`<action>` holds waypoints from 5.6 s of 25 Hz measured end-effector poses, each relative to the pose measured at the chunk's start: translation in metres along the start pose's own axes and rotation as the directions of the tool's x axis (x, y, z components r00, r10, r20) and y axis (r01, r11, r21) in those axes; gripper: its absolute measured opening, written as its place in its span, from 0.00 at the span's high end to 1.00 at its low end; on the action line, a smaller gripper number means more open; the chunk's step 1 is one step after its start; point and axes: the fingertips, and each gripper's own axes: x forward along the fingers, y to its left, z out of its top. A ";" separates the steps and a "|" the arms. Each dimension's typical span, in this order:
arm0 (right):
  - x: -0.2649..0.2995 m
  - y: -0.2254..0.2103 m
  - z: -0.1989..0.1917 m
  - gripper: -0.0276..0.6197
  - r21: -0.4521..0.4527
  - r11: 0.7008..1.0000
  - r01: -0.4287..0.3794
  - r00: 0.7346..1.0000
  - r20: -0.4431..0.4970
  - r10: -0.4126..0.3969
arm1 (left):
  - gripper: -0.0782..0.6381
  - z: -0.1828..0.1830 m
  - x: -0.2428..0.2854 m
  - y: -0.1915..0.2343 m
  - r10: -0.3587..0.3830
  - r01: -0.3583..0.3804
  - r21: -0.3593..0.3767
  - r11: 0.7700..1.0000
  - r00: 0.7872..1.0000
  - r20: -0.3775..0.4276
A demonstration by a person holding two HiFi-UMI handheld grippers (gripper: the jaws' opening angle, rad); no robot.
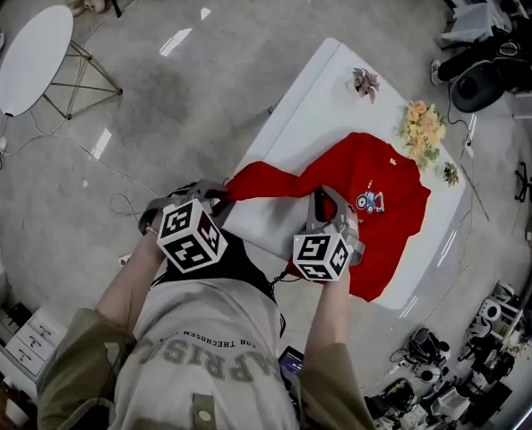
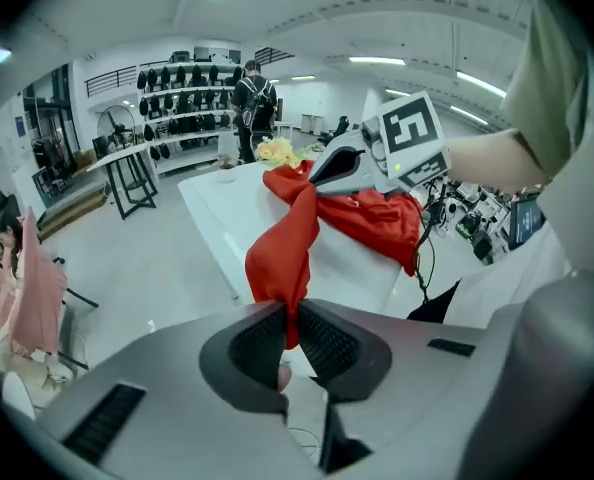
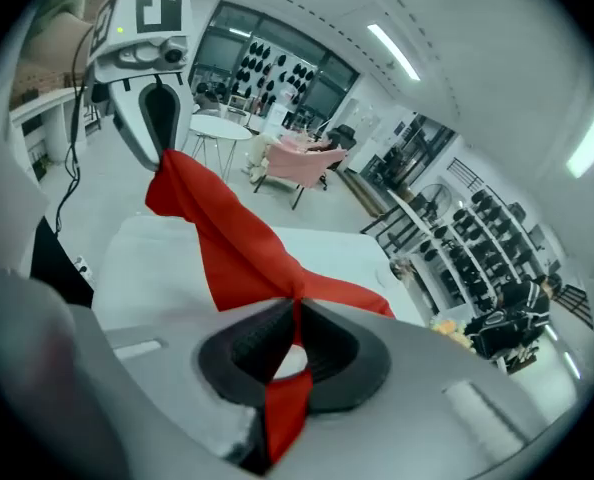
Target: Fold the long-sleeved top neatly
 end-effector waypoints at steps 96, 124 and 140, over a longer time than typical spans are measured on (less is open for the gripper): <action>-0.167 -0.017 -0.325 0.91 0.828 0.466 -0.313 0.898 0.097 0.430 | 0.57 0.151 0.164 -0.215 -0.053 0.081 0.381 0.921 0.995 -0.082; -0.176 -0.015 -0.355 0.93 0.693 0.719 0.041 0.923 -0.302 0.238 | 0.58 0.164 0.201 -0.096 0.091 0.011 0.467 0.884 0.977 -0.195; -0.239 -0.014 -0.328 0.51 0.802 0.597 -0.010 0.980 -0.112 0.167 | 0.57 0.204 0.171 -0.083 -0.094 0.115 0.385 0.916 0.993 -0.072</action>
